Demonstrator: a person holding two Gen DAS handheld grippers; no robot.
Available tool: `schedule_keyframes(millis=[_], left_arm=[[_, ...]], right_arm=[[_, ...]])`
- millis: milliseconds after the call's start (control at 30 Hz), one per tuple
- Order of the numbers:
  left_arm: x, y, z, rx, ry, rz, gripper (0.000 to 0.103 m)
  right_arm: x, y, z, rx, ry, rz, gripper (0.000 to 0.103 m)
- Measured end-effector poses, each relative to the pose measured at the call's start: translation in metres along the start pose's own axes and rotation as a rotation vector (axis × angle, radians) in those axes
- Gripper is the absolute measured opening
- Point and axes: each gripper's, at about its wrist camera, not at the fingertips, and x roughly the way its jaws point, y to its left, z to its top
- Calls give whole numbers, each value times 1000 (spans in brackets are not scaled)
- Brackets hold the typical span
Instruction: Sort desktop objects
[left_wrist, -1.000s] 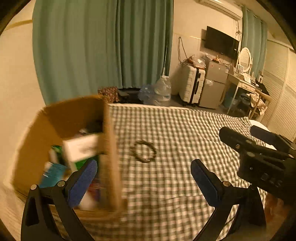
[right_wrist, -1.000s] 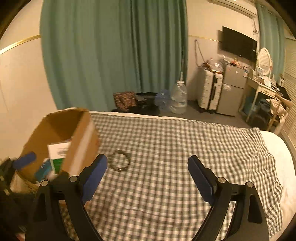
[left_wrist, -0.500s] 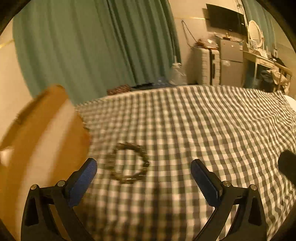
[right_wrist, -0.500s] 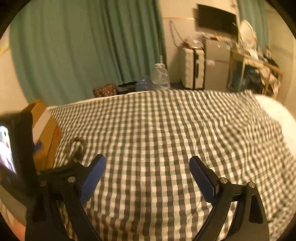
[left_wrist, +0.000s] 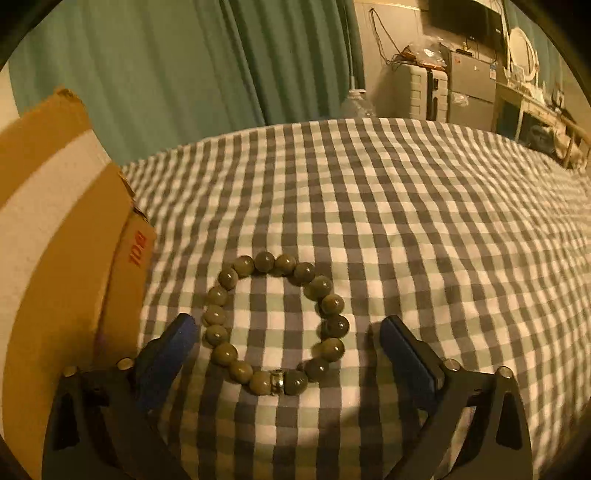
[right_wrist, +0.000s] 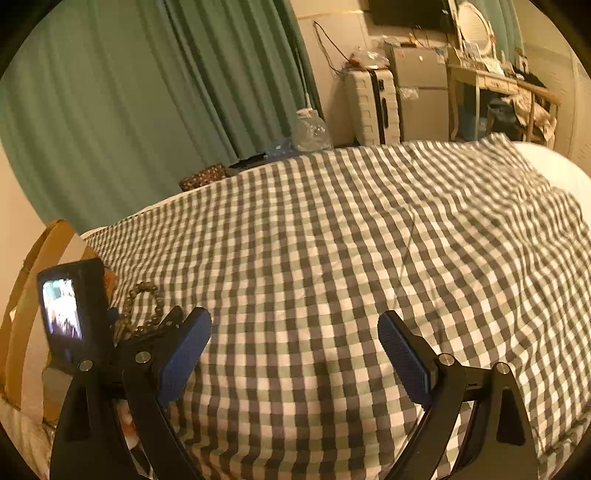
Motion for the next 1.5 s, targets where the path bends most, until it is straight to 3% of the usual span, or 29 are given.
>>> schedule_keyframes(millis=[33,67,167,300,567,700,833,1033,1233,1367,1500], left_arm=[[0,8,-1,-57,18,-60,84],[-2,18,-1,-116,17,-79,66],[-8,32,3,-133,35,-98,35],[-27,32,4,-143,8,-151,10],[-75,28,10,-137,-84,-246,11],[-103,32,17,-129,-140,-249,11],[-134,34,25,-137,-163,-316,11],[-201,53,27,-101,-193,-325,11],[-242,96,45,-85,-231,-219,11],[-243,138,31,-112,-214,-155,11],[-233,155,5,-95,-199,-82,11]], right_arm=[[-4,4,0,-16,-8,-2,92],[-5,7,0,-24,-9,-1,92],[-10,16,-2,-38,-15,10,92],[-11,26,-8,-64,-9,13,92],[-18,29,-12,-71,-1,17,92],[-31,27,-10,-61,-8,22,92],[-55,32,-7,-81,-17,27,92],[-104,59,-2,-128,-55,40,92],[-148,111,1,-198,-109,64,92],[-161,139,-10,-211,-116,98,95],[-153,163,-17,-203,-86,108,95]])
